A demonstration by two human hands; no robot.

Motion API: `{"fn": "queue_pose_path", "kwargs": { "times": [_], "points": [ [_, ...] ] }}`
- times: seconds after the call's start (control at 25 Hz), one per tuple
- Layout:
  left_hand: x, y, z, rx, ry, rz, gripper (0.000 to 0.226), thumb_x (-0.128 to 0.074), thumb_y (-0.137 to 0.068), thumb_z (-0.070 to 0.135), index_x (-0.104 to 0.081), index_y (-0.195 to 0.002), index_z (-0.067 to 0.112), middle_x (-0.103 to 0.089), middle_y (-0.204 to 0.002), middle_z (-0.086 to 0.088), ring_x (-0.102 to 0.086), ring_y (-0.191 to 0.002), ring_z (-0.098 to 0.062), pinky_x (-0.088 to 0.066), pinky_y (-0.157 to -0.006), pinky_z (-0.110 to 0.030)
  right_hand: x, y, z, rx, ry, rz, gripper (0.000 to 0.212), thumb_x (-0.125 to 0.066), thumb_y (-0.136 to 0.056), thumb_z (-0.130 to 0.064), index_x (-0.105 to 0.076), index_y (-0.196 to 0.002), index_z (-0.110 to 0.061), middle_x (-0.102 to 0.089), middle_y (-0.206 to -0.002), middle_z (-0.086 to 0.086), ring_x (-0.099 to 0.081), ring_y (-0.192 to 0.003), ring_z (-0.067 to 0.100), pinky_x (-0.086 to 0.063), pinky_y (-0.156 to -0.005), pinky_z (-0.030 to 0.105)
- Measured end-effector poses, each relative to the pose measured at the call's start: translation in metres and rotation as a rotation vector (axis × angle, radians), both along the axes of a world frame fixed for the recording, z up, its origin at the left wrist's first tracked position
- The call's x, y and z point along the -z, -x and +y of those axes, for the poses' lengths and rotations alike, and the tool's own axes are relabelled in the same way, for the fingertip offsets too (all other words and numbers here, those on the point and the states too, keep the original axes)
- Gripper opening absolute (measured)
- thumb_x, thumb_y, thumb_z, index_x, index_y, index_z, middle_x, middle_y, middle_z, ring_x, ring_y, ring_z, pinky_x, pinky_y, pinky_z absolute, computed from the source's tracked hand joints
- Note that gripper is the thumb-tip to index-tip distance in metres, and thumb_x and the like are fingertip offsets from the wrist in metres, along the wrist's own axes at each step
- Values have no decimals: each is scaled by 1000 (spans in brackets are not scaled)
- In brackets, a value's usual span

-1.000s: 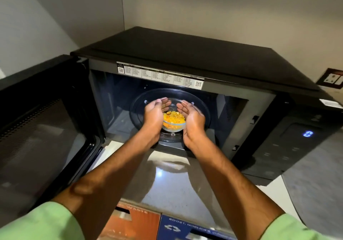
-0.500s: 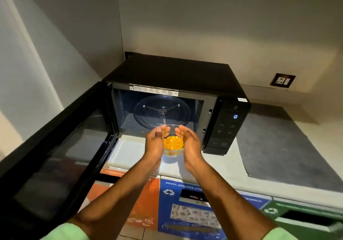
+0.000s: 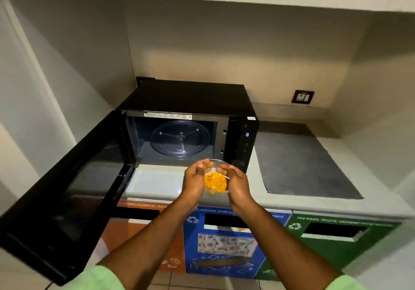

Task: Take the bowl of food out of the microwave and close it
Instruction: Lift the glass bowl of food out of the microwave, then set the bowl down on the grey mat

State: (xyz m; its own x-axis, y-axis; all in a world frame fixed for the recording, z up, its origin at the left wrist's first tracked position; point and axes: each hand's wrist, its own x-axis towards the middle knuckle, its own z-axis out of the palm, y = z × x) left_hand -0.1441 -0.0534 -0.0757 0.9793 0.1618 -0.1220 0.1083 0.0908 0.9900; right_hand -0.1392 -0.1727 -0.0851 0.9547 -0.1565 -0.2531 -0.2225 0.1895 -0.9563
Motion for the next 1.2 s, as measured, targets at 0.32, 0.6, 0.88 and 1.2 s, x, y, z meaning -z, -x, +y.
{"fn": "queue_pose_path", "kwargs": {
  "times": [0.32, 0.6, 0.88, 1.2],
  "points": [
    [9, -18, -110, 107, 5, 8, 36, -36, -108, 22, -63, -129, 10, -69, -129, -17, -68, -116, -28, -57, -97, -41, 9, -8, -107, 176, 77, -24, 28, -50, -104, -23, -75, -109, -12, -77, -109, 20, -74, -101, 39, -61, -92, 52],
    [15, -54, -231, 166, -144, 134, 36, -40, -106, 26, -60, -132, 11, -65, -135, -12, -61, -124, -30, -48, -110, -49, 24, -47, -228, 247, 135, 8, 28, -49, -104, -25, -76, -102, -19, -77, -109, 13, -73, -102, 35, -60, -93, 52],
    [21, -75, -300, 246, -172, 295, 29, -51, -97, 15, -62, -123, 8, -67, -125, -20, -64, -116, -36, -51, -107, -49, 34, -84, -307, 296, 170, 64, 21, -54, -100, -28, -74, -102, -25, -75, -114, 9, -70, -106, 34, -56, -100, 52],
    [23, -122, -340, 171, -40, 342, 27, -51, -91, 1, -69, -110, 0, -72, -94, -18, -66, -80, -27, -53, -62, -30, 50, -136, -338, 326, 17, 118, 31, -54, -96, -26, -72, -118, -15, -72, -117, 19, -68, -109, 44, -59, -94, 56]
  ]
}}
